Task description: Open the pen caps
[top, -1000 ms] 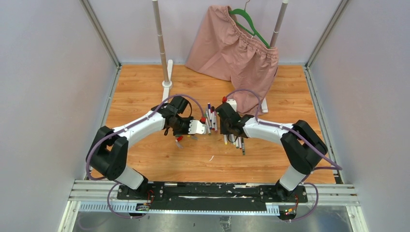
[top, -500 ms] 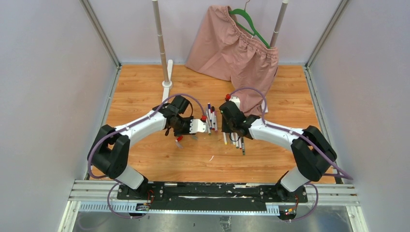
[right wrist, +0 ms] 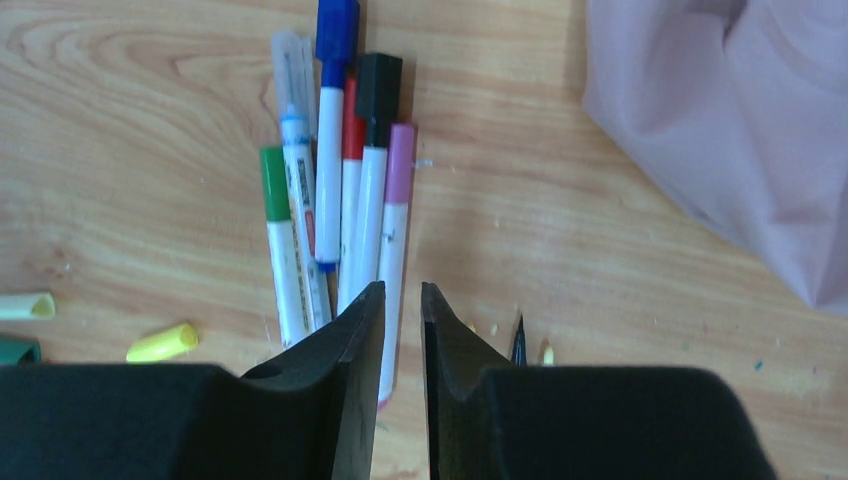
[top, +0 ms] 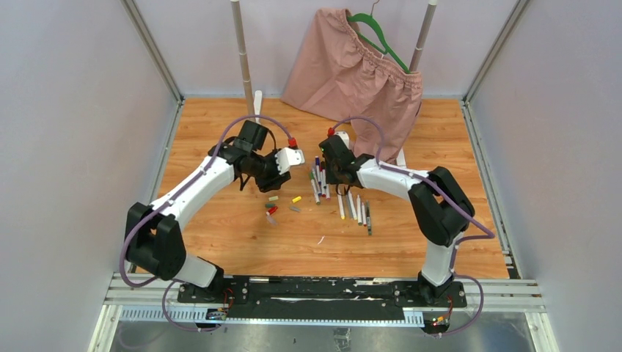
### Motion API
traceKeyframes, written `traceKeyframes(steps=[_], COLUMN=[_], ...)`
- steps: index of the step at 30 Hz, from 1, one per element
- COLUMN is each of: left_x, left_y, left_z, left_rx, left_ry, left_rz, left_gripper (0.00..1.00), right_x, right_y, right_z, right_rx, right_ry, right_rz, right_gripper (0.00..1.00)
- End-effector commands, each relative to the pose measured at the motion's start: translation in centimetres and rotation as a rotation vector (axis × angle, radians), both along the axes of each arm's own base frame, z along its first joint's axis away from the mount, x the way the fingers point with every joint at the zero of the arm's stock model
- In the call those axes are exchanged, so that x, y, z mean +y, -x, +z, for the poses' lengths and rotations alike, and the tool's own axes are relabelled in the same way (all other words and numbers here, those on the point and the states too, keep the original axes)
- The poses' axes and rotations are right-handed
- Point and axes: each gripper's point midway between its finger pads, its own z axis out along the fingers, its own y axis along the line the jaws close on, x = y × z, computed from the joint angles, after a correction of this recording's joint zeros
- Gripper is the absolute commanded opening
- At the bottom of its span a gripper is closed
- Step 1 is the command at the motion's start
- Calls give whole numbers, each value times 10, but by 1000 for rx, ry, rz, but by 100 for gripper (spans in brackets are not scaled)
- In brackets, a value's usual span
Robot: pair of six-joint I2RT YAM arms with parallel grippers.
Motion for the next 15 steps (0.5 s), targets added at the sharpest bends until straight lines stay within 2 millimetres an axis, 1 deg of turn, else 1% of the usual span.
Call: traceKeyframes(steps=[1,3,4,9,15], left_x=[3,5,6,14,27], left_y=[11,12,13,12,9], left_z=[28,37,41,57,66], left_rx=[54,45,41,18,2], left_ry=[63,83,90,109,118], left_rz=[98,118,127,181,225], left_gripper=[55,66,68,71,72], right_x=[0,3,4,3,1], right_y=[-13,-16,-16,-17,-15], right_z=[-11,-16,-18,-27,-39], right_rx=[34,43,46,61,83], right_ry=[65,72,76,96,111], right_rz=[20,25,27,29,33], right_gripper=[23,23,23,23,22])
